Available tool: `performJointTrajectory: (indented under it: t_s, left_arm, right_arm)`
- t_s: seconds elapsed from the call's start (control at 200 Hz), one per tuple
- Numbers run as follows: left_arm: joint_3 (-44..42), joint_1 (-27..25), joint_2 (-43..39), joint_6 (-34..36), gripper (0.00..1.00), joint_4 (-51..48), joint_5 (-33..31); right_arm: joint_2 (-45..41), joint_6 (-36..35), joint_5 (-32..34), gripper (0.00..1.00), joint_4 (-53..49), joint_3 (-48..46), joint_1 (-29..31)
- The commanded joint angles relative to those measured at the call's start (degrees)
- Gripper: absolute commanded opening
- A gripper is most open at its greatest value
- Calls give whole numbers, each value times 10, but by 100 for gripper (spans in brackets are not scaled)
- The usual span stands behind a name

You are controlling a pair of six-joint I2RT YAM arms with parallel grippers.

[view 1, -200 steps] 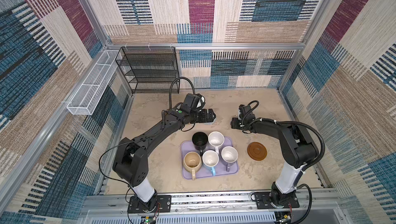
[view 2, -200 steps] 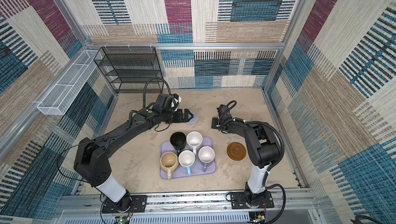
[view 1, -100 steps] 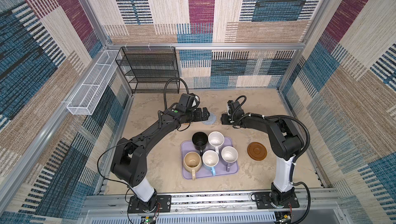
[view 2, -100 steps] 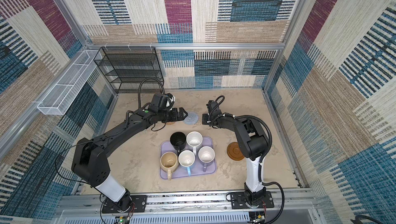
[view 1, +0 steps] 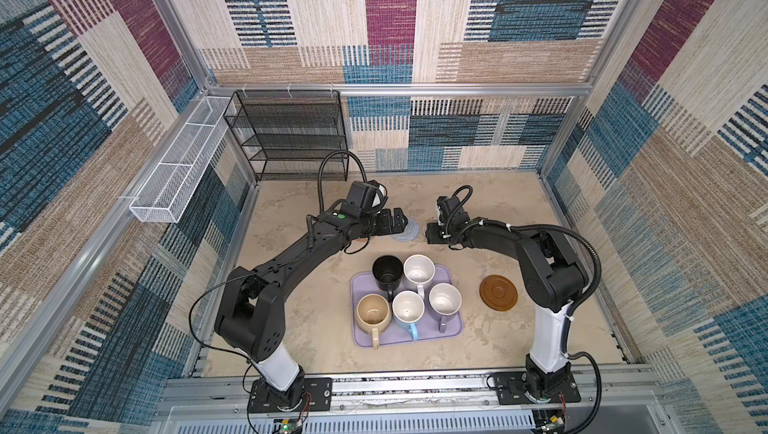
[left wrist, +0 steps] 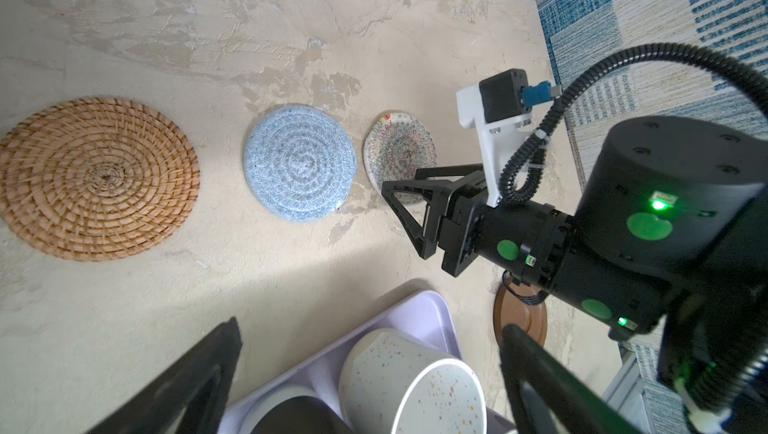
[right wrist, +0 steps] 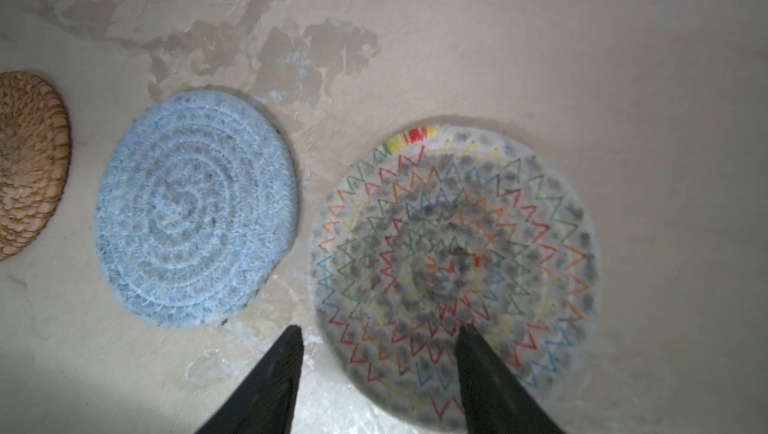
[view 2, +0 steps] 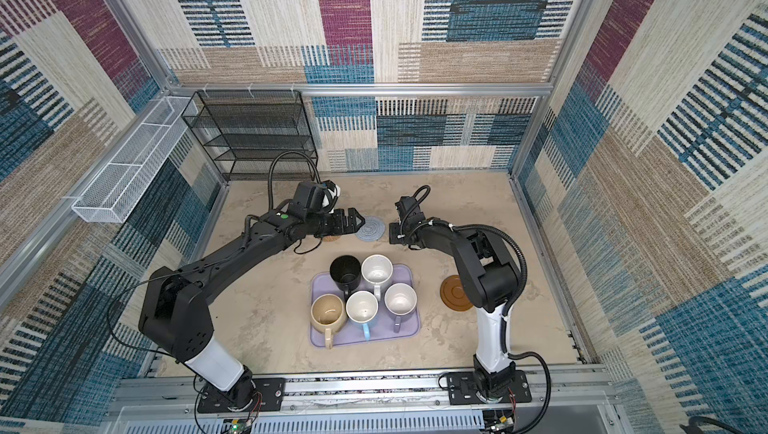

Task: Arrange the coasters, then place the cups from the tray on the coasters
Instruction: 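Slide the multicolour zigzag coaster with the right gripper beside the pale blue coaster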

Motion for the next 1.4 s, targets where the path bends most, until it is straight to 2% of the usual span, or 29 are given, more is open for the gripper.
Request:
performJointTrajectory:
  t_s: [0.0,0.13,0.29,0.476,0.646,0.746,0.801,0.811,0.826,1.232,1.327,1.392]
  left_arm:
    - [1,1,-6,-5,100,10,10]
    - [-1,0,-10,-5,100,9,14]
    - [-5,0,-16,-5,100,11,12]
    - [-18,1,-33,-9,100,26,12]
    - [-42,2,-72,-9,100,56,27]
    - [-55,1,-95,-9,100,65,49]
    - [-63,1,-108,-13,100,67,56]
    - [-64,1,-110,-13,100,67,57]
    - [-67,1,-112,-13,100,66,59]
    - [-141,-1,-236,-20,100,28,100]
    - [-166,-3,-265,-27,100,24,112]
    - [-189,-7,-280,-41,100,31,117]
  right_arm:
    - [19,-1,19,62,-45,22,1]
    - [23,5,35,62,-55,31,1]
    - [7,-5,10,62,-46,42,1]
    - [-14,-16,8,66,-57,70,6]
    - [-52,-15,2,73,-53,52,7]
    - [-98,-7,3,83,-42,16,8]
    - [-125,-4,3,92,-40,-5,9]
    - [-130,-4,2,98,-41,-8,10]
    - [-137,-3,1,99,-43,-13,10]
    - [-394,24,12,100,-90,-169,11]
    - [-451,19,-2,100,-93,-216,11]
    - [-483,35,21,100,-94,-249,11]
